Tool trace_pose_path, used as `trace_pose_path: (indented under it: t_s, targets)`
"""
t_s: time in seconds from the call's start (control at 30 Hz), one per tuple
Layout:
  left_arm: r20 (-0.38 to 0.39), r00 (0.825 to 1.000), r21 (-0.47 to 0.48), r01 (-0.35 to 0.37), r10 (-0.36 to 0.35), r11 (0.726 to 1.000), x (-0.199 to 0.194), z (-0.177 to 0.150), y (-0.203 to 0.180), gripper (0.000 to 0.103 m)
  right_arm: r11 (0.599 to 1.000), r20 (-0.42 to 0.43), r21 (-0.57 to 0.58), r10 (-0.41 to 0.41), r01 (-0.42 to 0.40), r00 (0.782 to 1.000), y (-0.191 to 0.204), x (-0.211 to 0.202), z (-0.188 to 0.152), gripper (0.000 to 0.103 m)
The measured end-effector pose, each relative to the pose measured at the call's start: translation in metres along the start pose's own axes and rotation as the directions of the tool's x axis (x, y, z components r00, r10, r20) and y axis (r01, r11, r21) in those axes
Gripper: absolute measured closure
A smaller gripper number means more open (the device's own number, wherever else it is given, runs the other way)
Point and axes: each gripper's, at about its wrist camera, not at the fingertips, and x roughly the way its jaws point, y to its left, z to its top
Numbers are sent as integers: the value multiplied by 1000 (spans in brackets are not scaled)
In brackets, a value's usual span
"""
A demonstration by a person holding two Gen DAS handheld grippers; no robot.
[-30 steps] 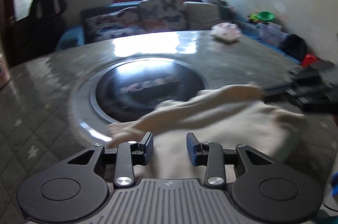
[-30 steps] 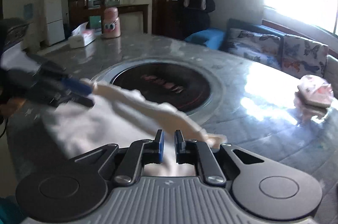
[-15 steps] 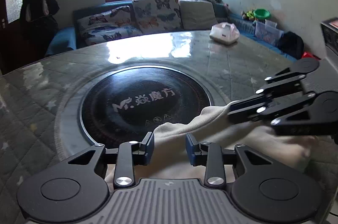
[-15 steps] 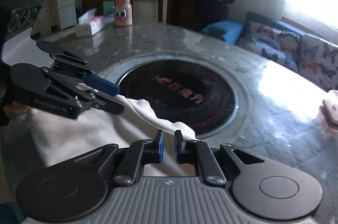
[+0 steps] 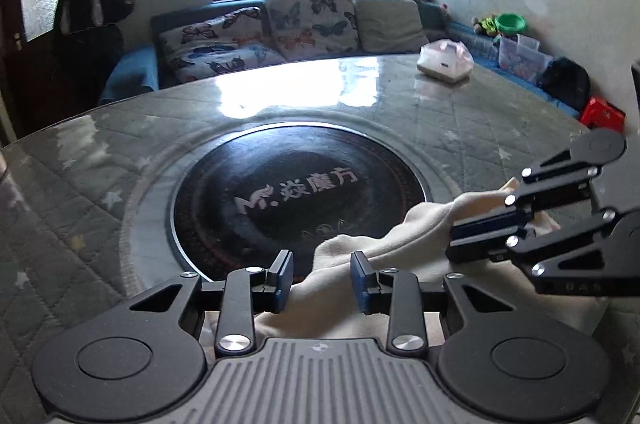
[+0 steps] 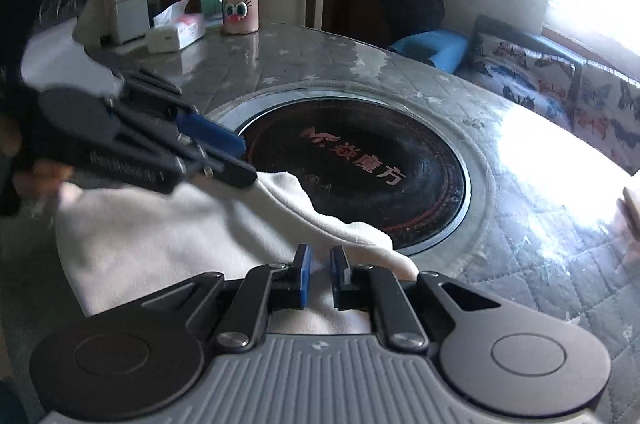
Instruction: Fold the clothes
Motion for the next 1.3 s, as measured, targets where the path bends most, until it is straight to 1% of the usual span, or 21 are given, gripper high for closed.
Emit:
trace_pose_path:
  t_s: [0.1,0.2,0.3,0.37,0.47,0.57,0.63,0.7,0.8,0.87,0.93,1.0,1.07,1.13,1.17,1.3]
  targets:
    - [24,1000,7,-4,4,1000,-23,-6,-3,69,1000,37,17,24,-25,999,6,-17,0,94]
    - [43,999,5,3,-3,1000,-48,-18,-9,69,999,57,-1,51,-51,997,20,-34,-6,94]
    - [41,999,-14,27,-26,1000,-63,-36,-19,70,997,56,4,72,-72,996,35,-44,-20,93]
    - [32,999,-14,35,-34,999,-69,-48,-27,71,997,72,16,71,-72,995,43,-51,-31,90]
    - [30,999,-19,38,-37,999,-76,-64,-34,71,998,119,46,46,-51,992,51,-66,-46,87]
    - [38,999,-30,33,-32,999,-77,-71,-36,71,998,157,56,7,-16,988,56,-78,-60,87]
    - [36,999,-31,24,-23,999,-74,-73,-36,71,997,155,75,-8,-3,988,55,-78,-69,87]
    - [37,999,-28,18,-17,999,-72,-74,-38,71,994,150,109,-6,-10,989,52,-77,-76,87]
    - [30,999,-17,16,-15,1000,-75,-73,-40,71,993,159,118,-12,-7,987,51,-85,-76,87]
    - [44,999,-10,12,-11,1000,-79,-69,-41,71,990,183,139,-19,-6,983,47,-93,-73,86]
    - [60,998,-16,23,-22,1000,-82,-66,-43,71,987,197,161,-53,21,979,43,-100,-74,86]
    - [72,997,-26,44,-42,999,-82,-63,-44,71,981,187,188,-83,47,979,37,-100,-79,86]
    - [55,997,-22,47,-46,999,-76,-64,-46,71,973,150,220,-104,70,983,31,-96,-87,86]
    - [36,998,-27,45,-44,999,-70,-68,-44,71,967,109,243,-101,72,989,27,-90,-97,86]
    - [28,999,-32,45,-44,998,-67,-70,-43,71,967,102,244,-97,70,990,27,-90,-100,86]
    - [32,998,-43,47,-46,998,-72,-66,-36,71,971,116,233,-77,48,990,25,-100,-94,86]
